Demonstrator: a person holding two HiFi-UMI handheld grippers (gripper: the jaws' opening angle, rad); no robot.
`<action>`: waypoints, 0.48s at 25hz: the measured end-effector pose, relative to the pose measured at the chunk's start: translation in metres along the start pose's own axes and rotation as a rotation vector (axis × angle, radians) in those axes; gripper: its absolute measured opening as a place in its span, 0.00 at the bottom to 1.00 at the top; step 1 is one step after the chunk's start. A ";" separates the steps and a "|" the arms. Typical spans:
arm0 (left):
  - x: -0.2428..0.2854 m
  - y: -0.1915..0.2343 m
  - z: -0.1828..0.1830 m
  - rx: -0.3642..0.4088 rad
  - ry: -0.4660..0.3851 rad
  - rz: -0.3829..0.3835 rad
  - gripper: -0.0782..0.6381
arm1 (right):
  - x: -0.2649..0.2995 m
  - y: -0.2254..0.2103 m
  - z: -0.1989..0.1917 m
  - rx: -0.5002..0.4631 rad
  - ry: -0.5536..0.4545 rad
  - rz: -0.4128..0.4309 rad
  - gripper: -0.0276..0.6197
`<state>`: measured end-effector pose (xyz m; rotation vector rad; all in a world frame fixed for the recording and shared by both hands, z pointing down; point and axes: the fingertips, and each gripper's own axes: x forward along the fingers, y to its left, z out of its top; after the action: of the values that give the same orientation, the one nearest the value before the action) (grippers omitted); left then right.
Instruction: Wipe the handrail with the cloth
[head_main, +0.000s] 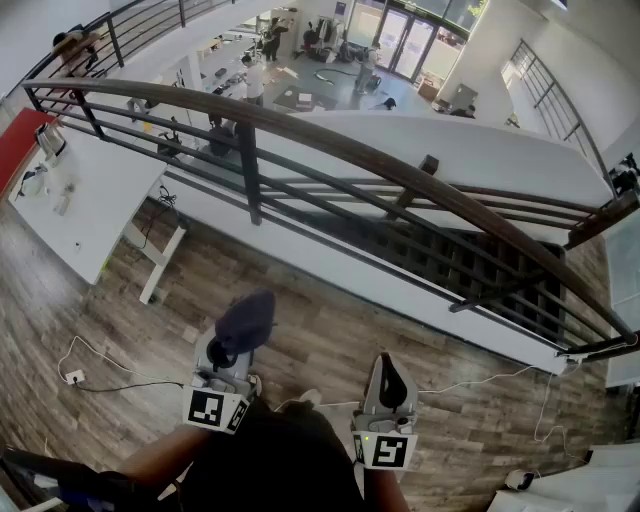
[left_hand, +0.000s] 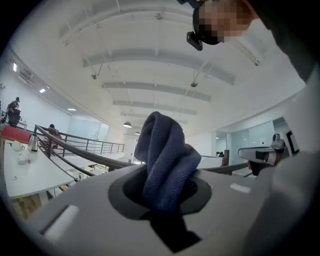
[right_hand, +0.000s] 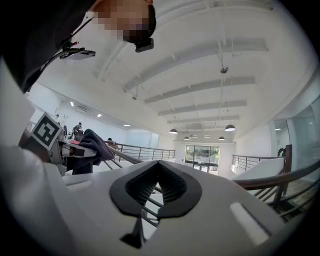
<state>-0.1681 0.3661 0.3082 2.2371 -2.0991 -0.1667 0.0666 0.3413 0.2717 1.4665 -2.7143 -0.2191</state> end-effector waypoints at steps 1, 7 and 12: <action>-0.001 0.000 0.000 0.000 -0.001 0.001 0.22 | -0.001 -0.001 -0.001 0.011 0.004 -0.006 0.04; -0.003 -0.002 -0.002 0.001 0.000 0.005 0.22 | -0.007 -0.010 -0.003 0.051 0.010 -0.042 0.04; -0.004 -0.006 0.000 0.003 -0.013 0.010 0.22 | -0.012 -0.021 -0.008 0.076 0.019 -0.072 0.05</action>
<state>-0.1620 0.3704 0.3077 2.2326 -2.1188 -0.1782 0.0913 0.3387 0.2769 1.5795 -2.6862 -0.1050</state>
